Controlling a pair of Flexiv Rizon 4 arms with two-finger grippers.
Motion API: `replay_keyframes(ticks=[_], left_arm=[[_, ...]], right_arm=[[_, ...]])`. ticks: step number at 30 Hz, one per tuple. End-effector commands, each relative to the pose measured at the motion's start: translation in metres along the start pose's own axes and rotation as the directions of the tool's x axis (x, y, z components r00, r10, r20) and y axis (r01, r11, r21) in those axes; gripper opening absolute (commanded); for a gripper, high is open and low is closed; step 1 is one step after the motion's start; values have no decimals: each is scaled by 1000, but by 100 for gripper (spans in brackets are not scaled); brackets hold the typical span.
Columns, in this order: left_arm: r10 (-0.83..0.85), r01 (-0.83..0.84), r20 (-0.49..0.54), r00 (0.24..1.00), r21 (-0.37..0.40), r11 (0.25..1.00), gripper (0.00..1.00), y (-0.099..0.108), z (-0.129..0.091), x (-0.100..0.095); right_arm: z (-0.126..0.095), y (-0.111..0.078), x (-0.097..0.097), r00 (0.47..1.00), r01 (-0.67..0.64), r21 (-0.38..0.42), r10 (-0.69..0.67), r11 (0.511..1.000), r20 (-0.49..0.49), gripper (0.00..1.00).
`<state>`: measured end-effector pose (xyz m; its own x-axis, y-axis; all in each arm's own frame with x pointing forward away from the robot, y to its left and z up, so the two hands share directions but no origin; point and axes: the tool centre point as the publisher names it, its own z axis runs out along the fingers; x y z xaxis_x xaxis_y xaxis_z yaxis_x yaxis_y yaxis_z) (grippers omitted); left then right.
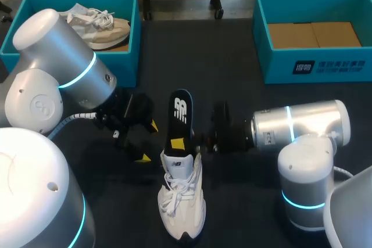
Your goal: Take the shoe out of the shoebox, open the shoe tongue, remove and reinsert the insole, then place the shoe into the shoebox
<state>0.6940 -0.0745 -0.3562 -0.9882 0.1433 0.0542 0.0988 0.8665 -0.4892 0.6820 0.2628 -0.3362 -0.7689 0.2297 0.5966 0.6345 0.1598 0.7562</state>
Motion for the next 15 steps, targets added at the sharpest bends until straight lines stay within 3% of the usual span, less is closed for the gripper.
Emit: replay_keyframes(ticks=[1,13,15], left_arm=[[2,-2,3,1000,2,1000,100,1,-1,2],[2,-2,3,1000,2,1000,100,1,-1,2],[2,-2,3,1000,2,1000,100,1,-1,2]], right_arm=[[3,-11,3,1000,-10,-8,10,1000,1,0],[2,-16,4,999,-45,1,45,999,-20,0],[2,-13,5,999,-38,7,38,999,-19,16]])
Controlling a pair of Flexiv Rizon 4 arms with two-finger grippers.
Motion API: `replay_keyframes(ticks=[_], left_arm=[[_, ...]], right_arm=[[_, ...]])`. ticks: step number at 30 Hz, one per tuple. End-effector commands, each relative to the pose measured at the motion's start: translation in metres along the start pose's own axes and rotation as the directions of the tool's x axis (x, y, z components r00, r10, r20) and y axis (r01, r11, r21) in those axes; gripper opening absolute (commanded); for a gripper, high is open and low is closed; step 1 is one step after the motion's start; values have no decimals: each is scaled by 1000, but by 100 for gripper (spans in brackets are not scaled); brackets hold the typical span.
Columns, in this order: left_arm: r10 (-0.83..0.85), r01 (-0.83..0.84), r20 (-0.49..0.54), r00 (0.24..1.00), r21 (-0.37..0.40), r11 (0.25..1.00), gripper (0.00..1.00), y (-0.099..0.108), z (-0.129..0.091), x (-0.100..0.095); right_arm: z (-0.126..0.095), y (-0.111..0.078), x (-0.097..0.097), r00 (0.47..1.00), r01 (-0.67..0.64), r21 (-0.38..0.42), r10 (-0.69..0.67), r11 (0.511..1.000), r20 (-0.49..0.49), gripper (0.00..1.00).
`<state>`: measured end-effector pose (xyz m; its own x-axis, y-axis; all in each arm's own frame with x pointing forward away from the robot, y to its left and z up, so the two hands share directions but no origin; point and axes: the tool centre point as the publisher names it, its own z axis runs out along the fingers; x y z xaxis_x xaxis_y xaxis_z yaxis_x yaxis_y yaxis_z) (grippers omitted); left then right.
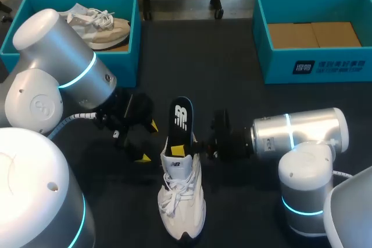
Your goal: Take the shoe out of the shoebox, open the shoe tongue, remove and reinsert the insole, then place the shoe into the shoebox
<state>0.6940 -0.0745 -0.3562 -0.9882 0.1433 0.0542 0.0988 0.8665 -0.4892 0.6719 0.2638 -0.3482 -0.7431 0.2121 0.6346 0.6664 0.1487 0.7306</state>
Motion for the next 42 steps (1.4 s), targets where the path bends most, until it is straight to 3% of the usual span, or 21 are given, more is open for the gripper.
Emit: replay_keyframes(ticks=[1,5,14,28,32,35,39,42], left_arm=[[2,-2,3,1000,2,1000,100,1,-1,2],[2,-2,3,1000,2,1000,100,1,-1,2],[2,-2,3,1000,2,1000,100,1,-1,2],[2,-2,3,1000,2,1000,100,1,-1,2],[2,-2,3,1000,2,1000,100,1,-1,2],[2,-2,3,1000,2,1000,100,1,-1,2],[2,-2,3,1000,2,1000,100,1,-1,2],[2,-2,3,1000,2,1000,100,1,-1,2]], right_arm=[[-1,4,5,1000,9,11,-9,1000,5,24],[1,12,6,1000,29,23,-29,999,0,35],[2,25,7,998,61,33,-61,998,-15,33],[-6,34,3,997,68,-62,-71,996,-39,36],[-12,35,3,998,44,-127,-48,991,-28,34],[-17,36,2,999,36,-162,-40,986,-24,28],[-16,39,-2,999,22,-166,-28,986,-34,0],[-14,39,-5,999,4,-156,-11,988,-40,0]])
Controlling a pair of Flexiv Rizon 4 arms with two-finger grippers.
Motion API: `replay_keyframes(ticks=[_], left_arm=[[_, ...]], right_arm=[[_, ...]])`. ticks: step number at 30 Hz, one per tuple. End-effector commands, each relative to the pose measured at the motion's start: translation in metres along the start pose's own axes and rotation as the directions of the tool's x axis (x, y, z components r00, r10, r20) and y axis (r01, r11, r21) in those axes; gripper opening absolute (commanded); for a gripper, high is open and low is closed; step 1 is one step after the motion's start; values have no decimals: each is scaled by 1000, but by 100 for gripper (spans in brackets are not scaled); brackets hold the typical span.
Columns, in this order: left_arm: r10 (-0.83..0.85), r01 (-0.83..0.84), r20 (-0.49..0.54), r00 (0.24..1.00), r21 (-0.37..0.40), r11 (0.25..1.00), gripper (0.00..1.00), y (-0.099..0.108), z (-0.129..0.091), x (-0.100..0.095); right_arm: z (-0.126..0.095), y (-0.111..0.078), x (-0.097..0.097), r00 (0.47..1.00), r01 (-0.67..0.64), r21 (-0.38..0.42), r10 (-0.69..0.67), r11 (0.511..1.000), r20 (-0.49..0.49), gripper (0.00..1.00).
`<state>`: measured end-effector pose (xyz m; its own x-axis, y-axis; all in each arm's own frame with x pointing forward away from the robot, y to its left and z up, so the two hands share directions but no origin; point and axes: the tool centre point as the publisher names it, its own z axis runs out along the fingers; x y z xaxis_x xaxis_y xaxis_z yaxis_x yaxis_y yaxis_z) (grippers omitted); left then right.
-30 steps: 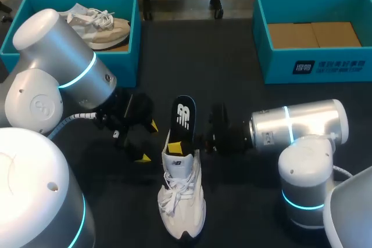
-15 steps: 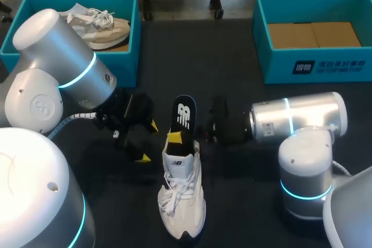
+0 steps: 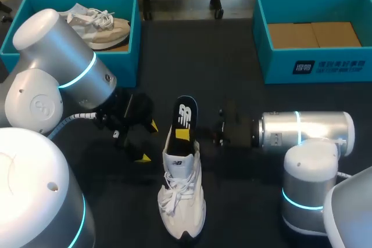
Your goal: Take the shoe out of the shoebox, open the shoe tongue, remove and reinsert the insole, then place the shoe into the shoebox
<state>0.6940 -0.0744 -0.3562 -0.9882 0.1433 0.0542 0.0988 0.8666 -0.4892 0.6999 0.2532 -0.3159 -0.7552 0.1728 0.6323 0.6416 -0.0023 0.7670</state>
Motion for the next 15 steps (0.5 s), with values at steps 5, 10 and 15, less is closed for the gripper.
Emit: replay_keyframes(ticks=[5,10,15], left_arm=[[2,-2,3,1000,2,1000,100,1,-1,2],[2,-2,3,1000,2,1000,100,1,-1,2],[2,-2,3,1000,2,1000,100,1,-1,2]], right_arm=[[5,-10,-6,1000,-29,30,29,999,-11,0],[6,-22,-6,998,-60,77,62,995,-21,0],[7,-32,-3,996,-85,115,89,990,-24,0]])
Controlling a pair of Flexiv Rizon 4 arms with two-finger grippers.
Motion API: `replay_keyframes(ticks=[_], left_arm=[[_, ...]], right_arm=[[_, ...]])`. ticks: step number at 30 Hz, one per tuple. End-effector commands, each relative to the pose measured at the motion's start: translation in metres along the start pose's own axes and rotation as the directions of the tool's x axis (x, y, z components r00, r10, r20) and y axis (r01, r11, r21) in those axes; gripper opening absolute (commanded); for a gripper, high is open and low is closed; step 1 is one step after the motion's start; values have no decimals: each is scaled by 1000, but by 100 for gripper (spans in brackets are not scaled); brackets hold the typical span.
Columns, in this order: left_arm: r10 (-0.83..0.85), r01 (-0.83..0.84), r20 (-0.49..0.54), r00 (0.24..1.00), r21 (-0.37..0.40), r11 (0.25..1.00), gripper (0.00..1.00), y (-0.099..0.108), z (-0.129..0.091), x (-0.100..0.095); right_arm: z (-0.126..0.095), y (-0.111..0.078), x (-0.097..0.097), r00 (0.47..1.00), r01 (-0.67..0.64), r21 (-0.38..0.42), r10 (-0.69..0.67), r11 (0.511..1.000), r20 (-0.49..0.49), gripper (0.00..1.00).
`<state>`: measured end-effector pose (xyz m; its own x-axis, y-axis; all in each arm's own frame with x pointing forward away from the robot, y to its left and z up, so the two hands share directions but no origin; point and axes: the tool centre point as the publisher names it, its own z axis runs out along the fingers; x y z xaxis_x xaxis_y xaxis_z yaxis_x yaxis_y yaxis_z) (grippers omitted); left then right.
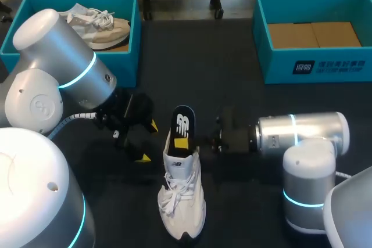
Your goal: Take the shoe out of the shoebox, open the shoe tongue, remove and reinsert the insole, then place the shoe into the shoebox
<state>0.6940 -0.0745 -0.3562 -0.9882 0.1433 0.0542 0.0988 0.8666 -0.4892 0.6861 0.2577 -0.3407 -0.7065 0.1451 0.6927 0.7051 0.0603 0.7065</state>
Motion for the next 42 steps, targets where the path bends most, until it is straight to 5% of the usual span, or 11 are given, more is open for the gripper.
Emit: replay_keyframes(ticks=[1,14,18,19,35,40,42], left_arm=[[2,-2,3,1000,2,1000,100,1,-1,2],[2,-2,3,1000,2,1000,100,1,-1,2],[2,-2,3,1000,2,1000,100,1,-1,2],[2,-2,3,1000,2,1000,100,1,-1,2],[2,-2,3,1000,2,1000,100,1,-1,2],[2,-2,3,1000,2,1000,100,1,-1,2],[2,-2,3,1000,2,1000,100,1,-1,2]], right_arm=[[3,-6,1,1000,-20,48,20,999,1,0],[6,-20,7,999,-48,80,47,996,16,0],[8,-14,10,1000,-17,74,15,997,22,36],[9,-11,11,1000,-5,74,3,997,22,37],[2,12,9,998,38,-36,-37,999,41,29],[1,16,1,999,24,-75,-21,997,36,16],[1,16,-2,999,16,-75,-14,997,32,0]])
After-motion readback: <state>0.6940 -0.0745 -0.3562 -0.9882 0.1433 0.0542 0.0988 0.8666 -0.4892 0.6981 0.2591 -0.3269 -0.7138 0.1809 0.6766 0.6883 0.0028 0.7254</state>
